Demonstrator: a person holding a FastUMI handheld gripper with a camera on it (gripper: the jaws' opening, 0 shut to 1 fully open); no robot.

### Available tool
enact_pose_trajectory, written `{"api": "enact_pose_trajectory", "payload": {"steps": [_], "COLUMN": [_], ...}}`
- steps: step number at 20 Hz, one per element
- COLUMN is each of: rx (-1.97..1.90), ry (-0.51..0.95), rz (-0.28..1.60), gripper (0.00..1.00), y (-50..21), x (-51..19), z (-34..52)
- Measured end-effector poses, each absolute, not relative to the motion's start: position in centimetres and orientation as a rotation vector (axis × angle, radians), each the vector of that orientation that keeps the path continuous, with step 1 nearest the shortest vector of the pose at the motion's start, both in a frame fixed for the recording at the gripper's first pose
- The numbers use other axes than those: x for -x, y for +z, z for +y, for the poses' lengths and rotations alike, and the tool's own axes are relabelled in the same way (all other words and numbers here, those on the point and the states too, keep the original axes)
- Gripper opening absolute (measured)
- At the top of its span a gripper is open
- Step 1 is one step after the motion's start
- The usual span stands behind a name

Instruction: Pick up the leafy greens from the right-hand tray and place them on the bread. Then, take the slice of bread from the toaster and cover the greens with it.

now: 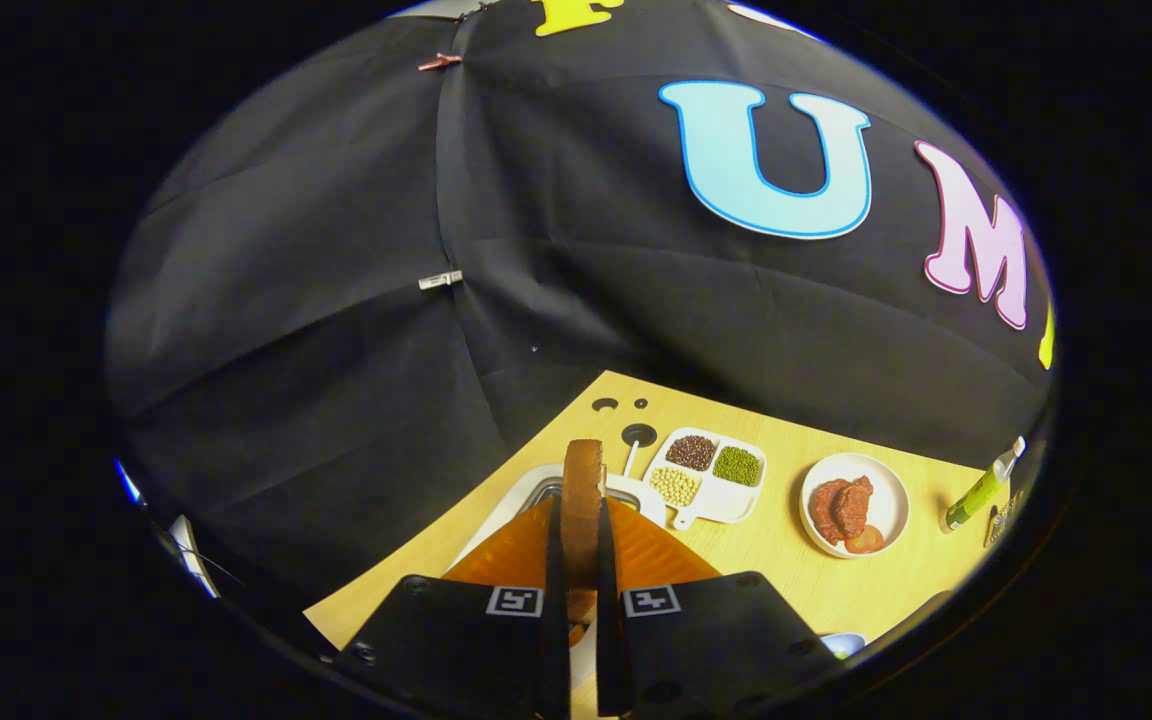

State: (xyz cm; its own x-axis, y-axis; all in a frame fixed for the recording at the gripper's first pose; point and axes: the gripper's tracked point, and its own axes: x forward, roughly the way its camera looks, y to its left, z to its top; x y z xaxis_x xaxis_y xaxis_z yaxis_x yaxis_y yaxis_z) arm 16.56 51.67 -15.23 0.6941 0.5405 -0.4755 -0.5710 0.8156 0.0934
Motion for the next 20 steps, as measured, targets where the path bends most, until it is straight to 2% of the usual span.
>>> {"api": "enact_pose_trajectory", "payload": {"steps": [6, 10, 20], "rx": [-0.018, -0.074, -0.172], "ry": [0.584, 0.517, 0.391], "rz": [0.461, 0.467, 0.598], "gripper": [0.14, 0.14, 0.14], "y": [-10.8, -10.3, -17.9], "x": [-17.6, -17.9, -14.3], "z": [45.3, 38.9, 26.0]}}
